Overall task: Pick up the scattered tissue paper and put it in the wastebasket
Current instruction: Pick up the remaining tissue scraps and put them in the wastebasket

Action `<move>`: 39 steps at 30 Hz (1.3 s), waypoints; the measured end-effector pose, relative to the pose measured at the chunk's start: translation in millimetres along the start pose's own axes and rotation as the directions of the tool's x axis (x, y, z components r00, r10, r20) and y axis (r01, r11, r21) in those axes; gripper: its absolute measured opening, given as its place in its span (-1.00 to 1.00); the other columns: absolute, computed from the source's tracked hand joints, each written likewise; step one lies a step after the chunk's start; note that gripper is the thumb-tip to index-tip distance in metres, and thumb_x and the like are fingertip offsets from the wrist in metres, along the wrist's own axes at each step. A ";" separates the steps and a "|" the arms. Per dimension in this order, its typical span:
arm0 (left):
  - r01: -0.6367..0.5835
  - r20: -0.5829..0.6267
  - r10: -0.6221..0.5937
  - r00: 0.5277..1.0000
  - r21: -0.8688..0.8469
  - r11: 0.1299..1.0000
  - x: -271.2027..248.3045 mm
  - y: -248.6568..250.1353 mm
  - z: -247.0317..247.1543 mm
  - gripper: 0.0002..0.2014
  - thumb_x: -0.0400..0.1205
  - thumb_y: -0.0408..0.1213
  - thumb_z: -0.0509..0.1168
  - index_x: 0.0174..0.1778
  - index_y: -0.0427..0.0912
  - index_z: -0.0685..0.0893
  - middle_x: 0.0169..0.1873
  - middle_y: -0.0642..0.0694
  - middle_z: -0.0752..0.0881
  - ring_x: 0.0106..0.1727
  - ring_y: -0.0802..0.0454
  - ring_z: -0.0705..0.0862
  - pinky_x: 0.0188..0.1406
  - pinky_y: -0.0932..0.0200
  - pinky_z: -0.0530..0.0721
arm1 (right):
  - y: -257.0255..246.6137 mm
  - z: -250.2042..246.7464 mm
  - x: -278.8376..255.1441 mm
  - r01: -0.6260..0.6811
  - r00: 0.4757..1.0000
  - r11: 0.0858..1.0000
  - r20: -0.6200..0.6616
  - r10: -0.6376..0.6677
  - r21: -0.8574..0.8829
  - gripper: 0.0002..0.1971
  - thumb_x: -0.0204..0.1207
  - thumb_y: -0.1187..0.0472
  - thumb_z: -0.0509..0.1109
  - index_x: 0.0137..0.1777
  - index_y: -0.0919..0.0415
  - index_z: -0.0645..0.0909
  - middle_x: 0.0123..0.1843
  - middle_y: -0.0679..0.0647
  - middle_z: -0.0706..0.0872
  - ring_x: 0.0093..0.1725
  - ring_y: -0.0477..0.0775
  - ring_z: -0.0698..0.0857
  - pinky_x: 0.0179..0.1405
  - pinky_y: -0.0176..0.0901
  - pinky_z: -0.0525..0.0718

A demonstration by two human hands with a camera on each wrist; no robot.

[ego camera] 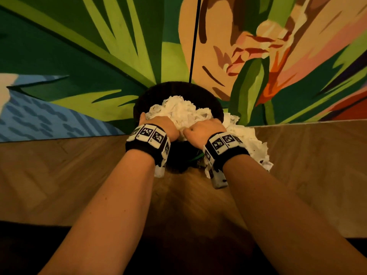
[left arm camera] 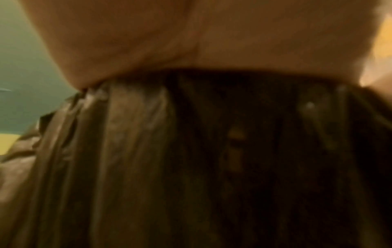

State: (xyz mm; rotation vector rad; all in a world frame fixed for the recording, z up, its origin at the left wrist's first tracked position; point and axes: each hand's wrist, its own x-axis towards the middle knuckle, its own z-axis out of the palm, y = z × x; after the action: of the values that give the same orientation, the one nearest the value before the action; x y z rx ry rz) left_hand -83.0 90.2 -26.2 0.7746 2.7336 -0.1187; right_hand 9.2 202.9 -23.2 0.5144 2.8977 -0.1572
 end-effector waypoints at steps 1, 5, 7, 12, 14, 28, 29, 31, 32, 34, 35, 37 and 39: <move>-0.018 -0.007 0.018 1.000 -0.028 0.999 -1.8 -1.5 -1.0 -0.62 0.65 0.12 0.14 0.16 -0.04 0.66 0.28 -0.03 0.69 0.45 -0.10 0.53 0.60 -0.26 0.11 | 0.9 1.2 -1.8 0.011 1.000 0.999 -0.016 -0.010 0.033 -0.52 0.62 -0.12 -0.07 -0.35 0.08 0.54 -0.28 -0.02 0.58 -0.19 0.06 0.50 0.23 0.10 0.34; 0.022 -0.230 -0.063 0.971 -0.177 0.984 -8.1 -11.8 6.1 -0.73 0.48 0.18 0.44 -0.14 0.06 0.79 -0.07 -0.04 0.77 0.31 -0.16 0.56 0.64 -0.15 0.06 | 12.7 7.6 -14.3 0.084 0.975 0.915 -0.222 0.006 0.396 -0.74 0.60 0.14 0.22 0.01 -0.11 0.75 -0.06 -0.09 0.81 0.11 0.04 0.68 0.38 -0.04 0.51; 0.036 -0.386 -0.150 0.910 -0.287 0.957 -17.5 -10.5 6.2 -0.81 0.39 0.07 0.56 -0.33 0.11 0.72 -0.20 -0.04 0.69 0.29 -0.22 0.46 0.45 -0.17 0.27 | 17.9 7.6 -21.1 0.146 0.949 0.820 -0.312 0.042 0.553 -0.74 0.56 0.22 0.32 0.09 -0.12 0.74 -0.04 -0.12 0.81 0.08 -0.07 0.69 0.23 -0.21 0.62; 0.000 -0.404 -0.119 0.907 -0.284 0.959 -30.1 -11.3 -6.0 -0.75 0.58 0.15 0.34 -0.25 0.10 0.76 -0.18 0.00 0.74 0.23 -0.17 0.54 0.37 -0.22 0.30 | 28.1 -8.0 -38.0 0.283 0.864 0.778 -0.501 0.048 0.562 -0.78 0.54 0.18 0.38 0.07 -0.15 0.73 -0.19 -0.24 0.75 -0.05 -0.23 0.53 -0.09 -0.67 0.34; -0.041 -0.450 -0.095 0.888 -0.284 0.958 -35.4 -9.9 -18.1 -0.71 0.65 0.09 0.23 -0.15 0.05 0.79 -0.15 -0.06 0.76 0.22 -0.23 0.54 0.33 -0.20 0.36 | 39.4 -17.5 -41.2 0.302 0.823 0.739 -0.555 0.117 0.603 -0.78 0.54 0.16 0.36 0.04 -0.17 0.74 -0.17 -0.20 0.77 -0.02 -0.16 0.63 0.00 -0.43 0.51; -0.633 -0.390 0.499 0.774 -0.451 0.629 -67.0 149.8 40.8 -0.81 0.67 -0.08 0.23 -0.05 -0.06 0.71 -0.11 -0.04 0.72 -0.10 -0.02 0.67 -0.06 0.00 0.71 | 187.2 114.2 -77.1 -0.421 0.765 0.505 -0.003 0.643 0.754 -0.82 0.57 0.19 0.41 0.03 -0.15 0.68 0.21 0.10 0.72 -0.01 0.09 0.71 -0.06 -0.11 0.68; -0.581 -0.275 0.514 0.812 -0.459 0.672 -59.9 152.9 62.4 -0.80 0.68 -0.09 0.23 0.06 -0.05 0.71 0.02 -0.07 0.70 0.01 -0.06 0.68 0.07 -0.02 0.70 | 191.4 131.3 -83.4 -0.488 0.780 0.538 0.067 0.623 0.688 -0.79 0.58 0.14 0.41 0.18 -0.10 0.68 0.30 0.14 0.67 0.13 0.18 0.70 0.07 -0.06 0.67; -0.462 -0.032 0.503 0.864 -0.451 0.764 -46.1 152.6 104.7 -0.67 0.68 -0.09 0.23 0.36 0.01 0.61 0.36 -0.11 0.51 0.26 -0.14 0.62 0.32 -0.01 0.62 | 196.1 160.5 -95.9 -0.566 0.792 0.588 0.184 0.582 0.578 -0.62 0.59 0.02 0.40 0.41 -0.09 0.58 0.46 0.22 0.54 0.35 0.27 0.59 0.27 -0.01 0.61; -0.410 0.069 0.484 0.873 -0.436 0.801 -40.4 150.4 123.9 -0.56 0.68 -0.09 0.24 0.51 0.07 0.49 0.53 -0.11 0.34 0.39 -0.17 0.56 0.41 -0.03 0.56 | 197.0 171.2 -100.7 -0.597 0.783 0.575 0.252 0.569 0.559 -0.53 0.59 -0.04 0.38 0.50 -0.12 0.49 0.53 0.24 0.46 0.42 0.30 0.54 0.36 0.05 0.57; -0.326 0.180 0.430 0.885 -0.421 0.847 -30.7 145.2 155.5 -0.35 0.67 -0.02 0.25 0.67 0.27 0.15 0.72 -0.01 -0.12 0.56 -0.22 0.43 0.51 -0.13 0.46 | 198.1 186.9 -105.9 -0.653 0.749 0.517 0.372 0.548 0.554 -0.35 0.57 -0.16 0.37 0.64 -0.21 0.27 0.63 0.26 0.26 0.52 0.35 0.44 0.46 0.12 0.47; -0.299 0.194 0.412 0.890 -0.433 0.850 -26.6 143.6 168.5 -0.29 0.67 0.02 0.26 0.68 0.35 0.02 0.71 0.03 -0.29 0.60 -0.21 0.37 0.52 -0.13 0.45 | 200.2 193.2 -107.2 -0.671 0.734 0.489 0.410 0.541 0.557 -0.28 0.56 -0.20 0.37 0.67 -0.24 0.15 0.68 0.26 0.16 0.55 0.36 0.39 0.48 0.12 0.43; -0.287 0.163 0.406 0.899 -0.480 0.829 -18.7 139.3 187.2 -0.23 0.67 0.03 0.29 0.69 0.39 -0.04 0.67 0.07 -0.44 0.68 -0.14 0.24 0.52 -0.01 0.47 | 202.9 198.3 -105.3 -0.667 0.737 0.467 0.423 0.527 0.580 -0.18 0.55 -0.21 0.38 0.70 -0.28 -0.01 0.72 0.23 0.03 0.60 0.36 0.34 0.50 0.11 0.40; -0.279 0.150 0.401 0.904 -0.505 0.817 -9.8 138.4 198.8 -0.23 0.67 0.00 0.32 0.71 0.31 0.02 0.67 0.07 -0.44 0.71 -0.09 0.15 0.54 0.06 0.39 | 207.3 201.1 -99.1 -0.639 0.758 0.460 0.402 0.514 0.617 -0.13 0.53 -0.19 0.40 0.70 -0.30 -0.08 0.74 0.19 -0.04 0.61 0.35 0.33 0.50 0.11 0.41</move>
State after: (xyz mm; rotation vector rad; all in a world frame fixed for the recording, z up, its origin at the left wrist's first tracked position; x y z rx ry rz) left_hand 49.2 171.6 -212.4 1.0035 2.1969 0.4843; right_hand 207.5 336.2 -213.3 1.5084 2.1905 -1.2099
